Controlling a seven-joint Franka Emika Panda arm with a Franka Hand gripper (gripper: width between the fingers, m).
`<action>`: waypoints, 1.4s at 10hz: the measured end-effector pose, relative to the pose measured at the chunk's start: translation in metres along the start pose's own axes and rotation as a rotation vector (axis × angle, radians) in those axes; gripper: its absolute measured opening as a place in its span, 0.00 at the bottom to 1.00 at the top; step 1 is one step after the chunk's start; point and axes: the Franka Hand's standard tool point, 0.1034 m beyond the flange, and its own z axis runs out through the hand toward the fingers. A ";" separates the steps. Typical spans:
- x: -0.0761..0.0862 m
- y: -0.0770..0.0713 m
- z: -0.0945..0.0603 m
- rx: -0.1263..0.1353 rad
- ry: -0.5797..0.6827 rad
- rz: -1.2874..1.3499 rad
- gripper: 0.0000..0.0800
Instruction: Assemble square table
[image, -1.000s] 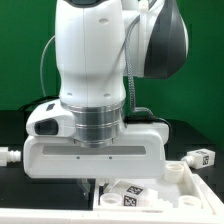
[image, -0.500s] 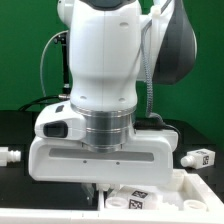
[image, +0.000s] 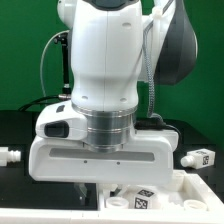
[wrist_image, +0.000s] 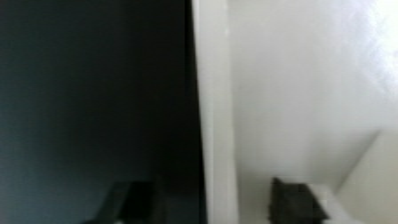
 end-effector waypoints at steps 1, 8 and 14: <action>0.002 -0.002 -0.015 0.001 0.019 -0.028 0.49; 0.012 -0.030 -0.041 0.014 0.085 -0.193 0.81; -0.002 -0.070 -0.033 -0.049 0.215 -0.407 0.81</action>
Offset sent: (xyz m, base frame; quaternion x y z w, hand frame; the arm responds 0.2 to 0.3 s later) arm 0.0069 0.0307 0.0284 0.0164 0.0294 -0.1297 0.9910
